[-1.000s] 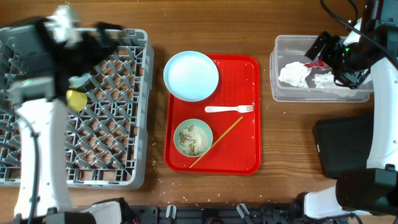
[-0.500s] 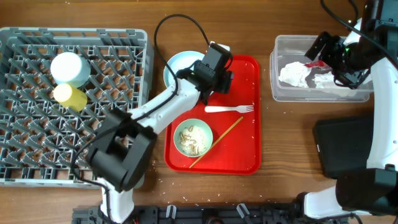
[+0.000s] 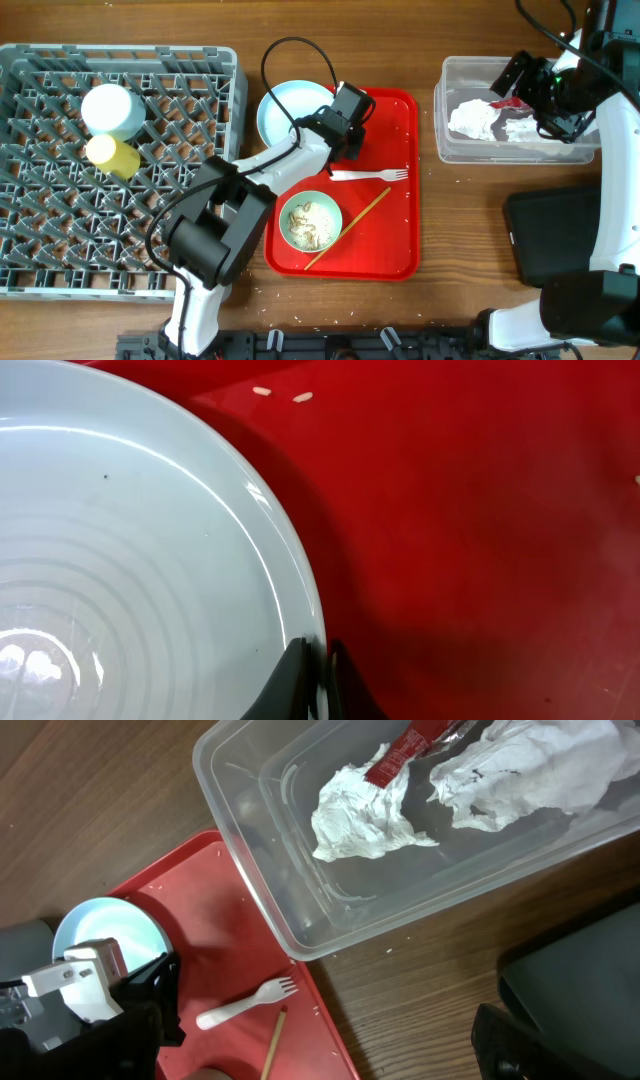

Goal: Sort waste into correct bins and load items into the dishwasher rack
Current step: 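Release the bowl and reach the left gripper to the light-blue plate, then lift the light-blue plate with the left gripper and stand it in the rack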

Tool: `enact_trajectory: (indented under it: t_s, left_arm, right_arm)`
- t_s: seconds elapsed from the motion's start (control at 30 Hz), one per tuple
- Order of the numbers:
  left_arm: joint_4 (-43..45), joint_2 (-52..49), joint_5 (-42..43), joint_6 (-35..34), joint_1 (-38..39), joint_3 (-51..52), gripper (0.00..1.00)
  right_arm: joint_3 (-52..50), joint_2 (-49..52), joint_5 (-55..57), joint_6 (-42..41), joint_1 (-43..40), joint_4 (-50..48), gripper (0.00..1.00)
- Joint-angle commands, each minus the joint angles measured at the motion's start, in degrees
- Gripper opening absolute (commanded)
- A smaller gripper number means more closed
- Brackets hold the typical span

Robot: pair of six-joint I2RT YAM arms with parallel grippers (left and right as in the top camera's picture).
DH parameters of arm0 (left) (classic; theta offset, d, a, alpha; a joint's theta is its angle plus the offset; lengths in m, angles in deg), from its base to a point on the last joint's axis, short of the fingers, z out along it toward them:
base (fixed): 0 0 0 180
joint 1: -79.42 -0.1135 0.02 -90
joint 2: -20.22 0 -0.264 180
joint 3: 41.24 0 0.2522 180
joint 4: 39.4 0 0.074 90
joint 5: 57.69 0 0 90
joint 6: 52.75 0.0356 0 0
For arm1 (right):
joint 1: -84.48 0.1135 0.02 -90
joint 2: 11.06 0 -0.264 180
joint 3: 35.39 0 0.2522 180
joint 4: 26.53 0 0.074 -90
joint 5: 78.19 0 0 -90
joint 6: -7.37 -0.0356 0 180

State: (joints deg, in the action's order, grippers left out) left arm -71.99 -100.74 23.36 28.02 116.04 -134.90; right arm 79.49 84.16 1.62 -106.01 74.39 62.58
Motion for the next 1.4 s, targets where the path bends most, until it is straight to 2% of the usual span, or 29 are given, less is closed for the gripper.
enact_trajectory:
  t_s: [0.0,0.13,0.27,0.33,0.47,0.6,0.7,0.77,0.83,1.0,1.17,1.37]
  left_arm:
    - [-0.22,-0.85,0.11,0.04,1.42,0.07,0.04]
    - [-0.46,0.7,0.11,0.02,3.13,0.04,0.04]
    - [-2.67,6.32,0.55,-0.24,4.35,0.04,0.04]
    - [-4.22,10.36,1.05,-2.14,4.42,0.04,0.04]
    - [-6.51,19.41,9.57,-2.14,4.35,0.07,0.04]
    - [-7.98,26.86,9.57,-3.96,3.85,0.04,0.04]
    - [-9.38,34.58,10.51,-8.46,0.2,0.04,0.04]
    - [-10.49,39.95,20.04,-9.49,-5.42,0.07,0.04]
    - [-12.37,44.02,32.52,-10.73,-15.28,0.07,0.04]
    - [-14.99,39.5,63.87,-10.56,-38.66,0.07,0.04]
    - [-14.21,28.87,79.84,-10.51,-50.51,0.07,0.04]
    - [-11.82,22.36,80.91,-10.51,-54.9,0.07,0.04]
  right_arm:
    - [0.11,-0.94,0.55,-0.66,-0.07,-0.11,1.0]
    - [0.11,-0.94,0.55,-0.68,-0.07,-0.11,1.0]
    - [0.11,-0.94,0.55,-0.68,-0.07,-0.11,1.0]
    - [0.11,-0.94,0.55,-0.68,-0.07,-0.11,1.0]
    - [0.11,-0.94,0.52,-0.68,-0.07,-0.11,1.0]
    - [0.11,-0.94,0.52,-0.68,-0.07,-0.11,1.0]
    - [0.11,-0.94,0.55,-0.68,-0.07,-0.11,1.0]
    - [0.11,-0.94,0.52,-0.68,-0.07,-0.11,1.0]
    - [0.11,-0.94,0.52,-0.68,-0.07,-0.11,1.0]
    - [0.11,-0.94,0.55,-0.68,-0.07,-0.11,1.0]
    - [0.11,-0.94,0.55,-0.68,-0.07,-0.11,1.0]
    - [0.11,-0.94,0.55,-0.68,-0.07,-0.11,1.0]
